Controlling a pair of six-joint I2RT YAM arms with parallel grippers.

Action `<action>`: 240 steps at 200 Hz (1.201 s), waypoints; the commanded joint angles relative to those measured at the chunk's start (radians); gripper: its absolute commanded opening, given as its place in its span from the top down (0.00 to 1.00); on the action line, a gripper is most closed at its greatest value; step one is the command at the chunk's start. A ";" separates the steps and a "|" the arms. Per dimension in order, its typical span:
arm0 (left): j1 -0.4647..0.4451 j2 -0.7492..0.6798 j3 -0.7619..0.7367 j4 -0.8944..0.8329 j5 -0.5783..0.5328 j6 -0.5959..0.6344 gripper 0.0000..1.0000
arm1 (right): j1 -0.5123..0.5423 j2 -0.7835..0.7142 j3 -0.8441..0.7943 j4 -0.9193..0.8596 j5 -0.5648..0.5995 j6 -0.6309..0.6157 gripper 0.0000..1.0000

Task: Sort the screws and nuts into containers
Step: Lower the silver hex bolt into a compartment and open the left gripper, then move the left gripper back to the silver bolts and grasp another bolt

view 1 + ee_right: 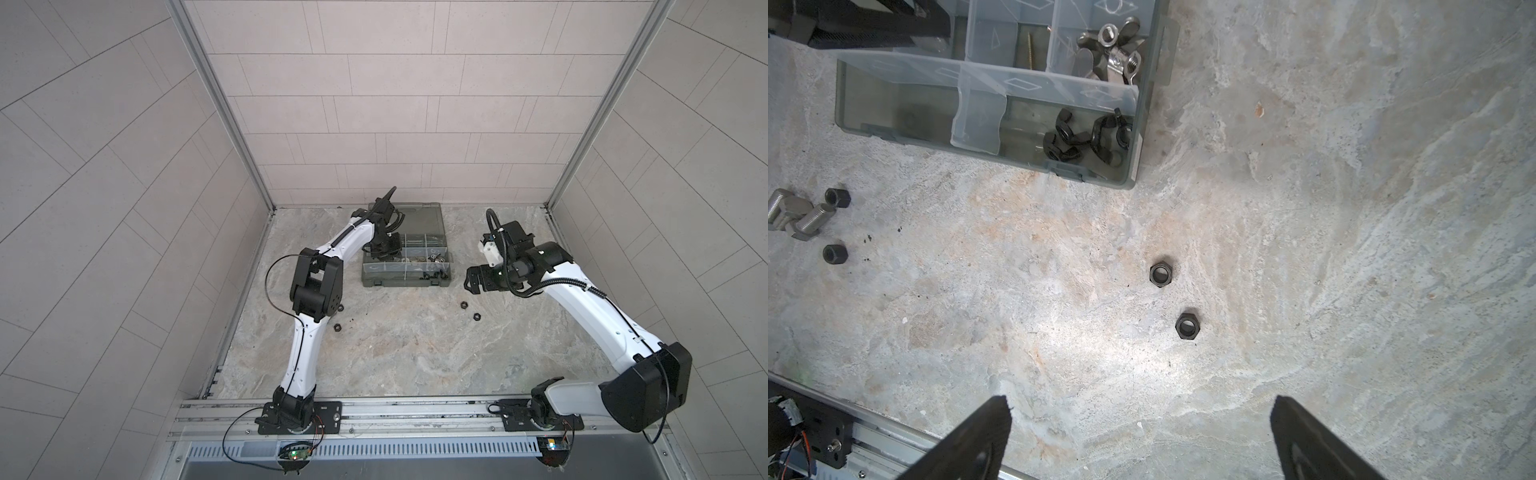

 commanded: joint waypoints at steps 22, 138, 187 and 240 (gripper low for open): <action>-0.006 -0.035 -0.007 -0.001 -0.005 0.012 0.53 | -0.007 0.003 0.003 -0.025 0.007 -0.014 0.01; 0.043 -0.338 -0.155 -0.140 -0.163 0.114 0.49 | -0.007 0.032 0.030 0.010 -0.058 -0.013 0.01; 0.187 -0.625 -0.594 -0.095 -0.212 0.127 0.48 | 0.012 0.068 0.043 0.034 -0.103 0.006 0.01; 0.228 -0.751 -0.845 -0.125 -0.318 0.217 0.39 | 0.067 0.118 0.066 0.044 -0.128 0.016 0.01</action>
